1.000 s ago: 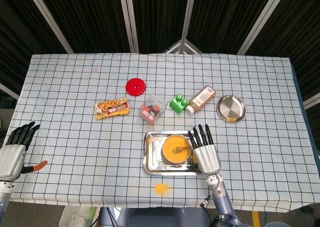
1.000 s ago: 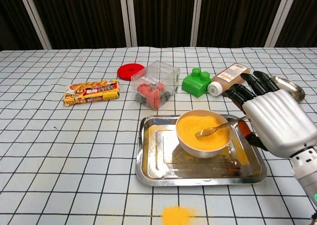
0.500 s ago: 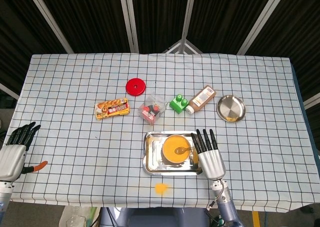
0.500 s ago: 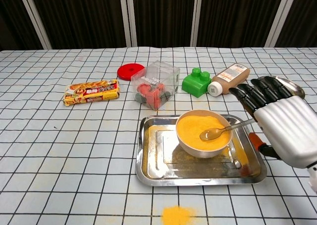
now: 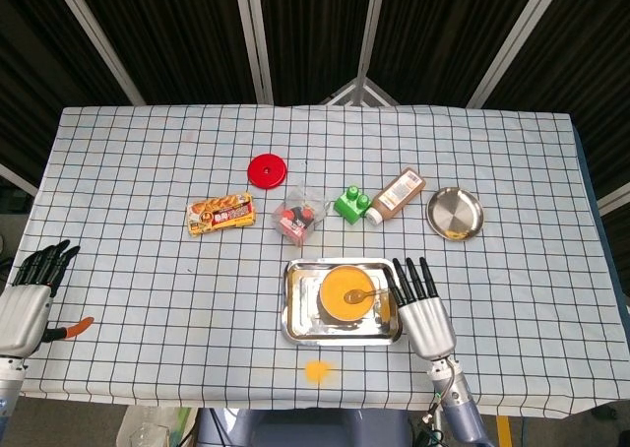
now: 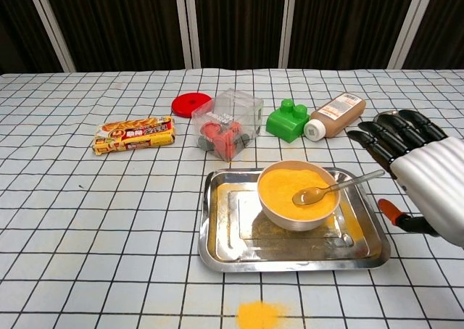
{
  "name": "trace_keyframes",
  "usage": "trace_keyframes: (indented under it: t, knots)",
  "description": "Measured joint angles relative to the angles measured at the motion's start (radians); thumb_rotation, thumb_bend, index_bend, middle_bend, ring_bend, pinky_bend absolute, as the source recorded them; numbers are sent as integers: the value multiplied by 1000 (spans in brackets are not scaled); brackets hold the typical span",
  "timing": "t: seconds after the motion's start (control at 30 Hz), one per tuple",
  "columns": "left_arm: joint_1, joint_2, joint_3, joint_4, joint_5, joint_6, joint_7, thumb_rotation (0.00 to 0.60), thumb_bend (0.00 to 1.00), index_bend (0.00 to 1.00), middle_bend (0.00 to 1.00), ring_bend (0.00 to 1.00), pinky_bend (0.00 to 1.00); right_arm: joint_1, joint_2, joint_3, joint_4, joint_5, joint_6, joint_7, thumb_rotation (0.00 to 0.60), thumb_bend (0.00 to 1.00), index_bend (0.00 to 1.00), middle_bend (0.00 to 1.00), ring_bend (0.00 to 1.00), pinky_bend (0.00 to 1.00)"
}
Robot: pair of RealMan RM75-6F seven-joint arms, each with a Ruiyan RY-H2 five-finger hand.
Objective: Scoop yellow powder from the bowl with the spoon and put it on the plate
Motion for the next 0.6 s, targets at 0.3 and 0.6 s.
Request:
trace_keyframes:
  t: [0.3, 0.6]
  knots:
    - [-2, -1, 3, -6, 1, -4, 8, 600, 0, 0, 0, 0, 0, 4, 106, 40, -260, 119, -123, -76, 600, 592, 236, 90, 0, 0]
    - [-5, 2, 1, -6, -5, -11, 5, 600, 0, 0, 0, 0, 0, 19, 103, 83, -330, 231, -205, -210, 600, 610, 330, 90, 0, 0]
